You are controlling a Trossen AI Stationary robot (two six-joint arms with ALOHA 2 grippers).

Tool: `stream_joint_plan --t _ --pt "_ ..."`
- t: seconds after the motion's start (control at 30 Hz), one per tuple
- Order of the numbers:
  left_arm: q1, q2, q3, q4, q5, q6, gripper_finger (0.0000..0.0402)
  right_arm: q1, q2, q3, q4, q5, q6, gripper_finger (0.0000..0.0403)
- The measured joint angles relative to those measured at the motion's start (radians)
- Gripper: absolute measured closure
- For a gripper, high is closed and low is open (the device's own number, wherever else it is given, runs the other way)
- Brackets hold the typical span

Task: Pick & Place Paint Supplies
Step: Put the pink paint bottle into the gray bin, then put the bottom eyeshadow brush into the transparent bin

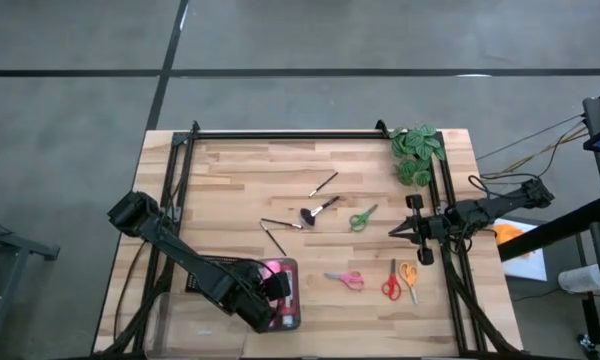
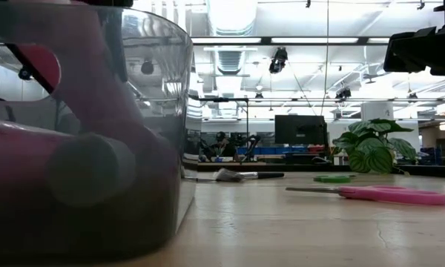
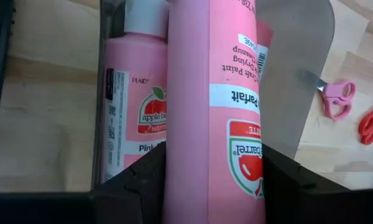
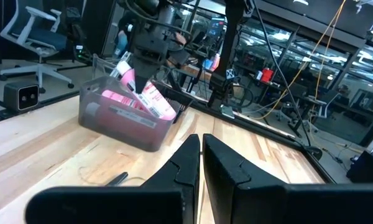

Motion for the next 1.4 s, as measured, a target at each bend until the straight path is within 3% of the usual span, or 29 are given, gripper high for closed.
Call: stream_joint_plan --t 0.4,0.7,0.87,1.13,1.4 --pt "0.003 0.0 -0.008 -0.006 -0.041 -0.004 0.0203 0.0 0.0 0.0 0.0 0.0 0.0 0.0388" --pt "0.004 0.0 -0.008 0.008 -0.045 -0.019 0.0105 0.0 0.0 0.0 0.0 0.0 0.0 0.0388" --pt "0.005 0.0 -0.008 0.016 -0.046 -0.019 0.0071 0.0 0.0 0.0 0.0 0.0 0.0 0.0388" --pt "0.005 -0.002 0.017 0.02 -0.064 -0.003 0.0065 0.0 0.0 0.0 0.0 0.0 0.0 0.0388" --pt "0.015 -0.055 0.074 -0.084 -0.158 0.206 0.0065 0.0 -0.001 0.0 0.0 0.0 0.0 0.0388"
